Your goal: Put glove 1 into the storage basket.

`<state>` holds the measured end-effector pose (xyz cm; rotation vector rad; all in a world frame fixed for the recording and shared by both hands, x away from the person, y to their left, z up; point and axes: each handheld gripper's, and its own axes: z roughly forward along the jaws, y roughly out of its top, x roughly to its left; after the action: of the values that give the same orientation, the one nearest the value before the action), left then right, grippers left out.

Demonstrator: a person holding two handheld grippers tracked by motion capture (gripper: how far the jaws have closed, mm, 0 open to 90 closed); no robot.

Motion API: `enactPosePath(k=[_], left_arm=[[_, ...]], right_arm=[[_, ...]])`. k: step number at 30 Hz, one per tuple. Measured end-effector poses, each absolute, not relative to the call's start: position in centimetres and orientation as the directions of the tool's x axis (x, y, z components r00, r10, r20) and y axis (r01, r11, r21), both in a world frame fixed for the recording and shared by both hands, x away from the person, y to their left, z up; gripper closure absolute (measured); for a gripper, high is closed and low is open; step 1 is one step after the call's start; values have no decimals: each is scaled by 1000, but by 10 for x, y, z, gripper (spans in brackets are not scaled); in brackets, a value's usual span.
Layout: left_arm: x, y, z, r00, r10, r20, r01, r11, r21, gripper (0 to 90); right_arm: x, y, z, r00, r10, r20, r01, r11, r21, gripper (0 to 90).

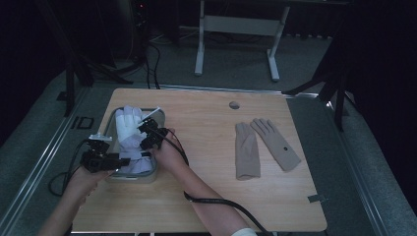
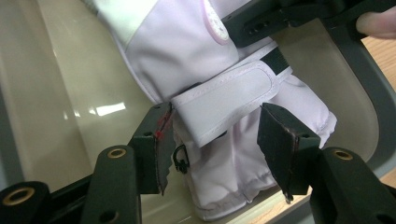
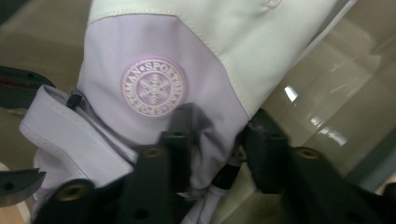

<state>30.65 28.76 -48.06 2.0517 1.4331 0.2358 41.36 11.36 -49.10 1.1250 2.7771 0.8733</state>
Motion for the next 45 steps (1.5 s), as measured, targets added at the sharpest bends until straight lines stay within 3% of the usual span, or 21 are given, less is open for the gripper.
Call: enactPosePath(k=[4,6,7,14,22,26,28,37,41,45], left_arm=[[305,286,-476,389,905,-174,775,-220,593,483],[304,286,-473,386,907,-169,766,-213,607,486],[304,286,-472,382,910,-163,758,-208,619,494],[310,274,-465,377,921,-96,706,-219,673,701],[337,255,-457,342,937,-70,684,-197,702,848],[360,250,-459,307,951,-29,710,-209,672,895],[371,246,-465,291,957,11,729,-229,645,894],[400,237,-493,291,952,-91,833,-206,514,895],[402,230,-495,310,946,-98,829,-218,515,894],[393,230,-486,320,940,-122,787,-192,586,890]], right_arm=[[413,108,-481,-757,626,187,611,578,541,539],[412,103,-472,-768,610,195,593,563,575,419],[412,101,-469,-770,605,201,589,555,587,418],[405,80,-450,-795,568,214,546,514,662,196],[399,52,-450,-787,580,210,537,475,697,161],[398,36,-449,-779,588,218,541,454,708,165],[397,28,-447,-779,591,212,535,448,717,166],[397,2,-445,-765,606,220,537,410,738,176],[397,-5,-447,-768,605,212,529,412,742,176],[397,-13,-445,-765,612,203,522,404,751,175]])
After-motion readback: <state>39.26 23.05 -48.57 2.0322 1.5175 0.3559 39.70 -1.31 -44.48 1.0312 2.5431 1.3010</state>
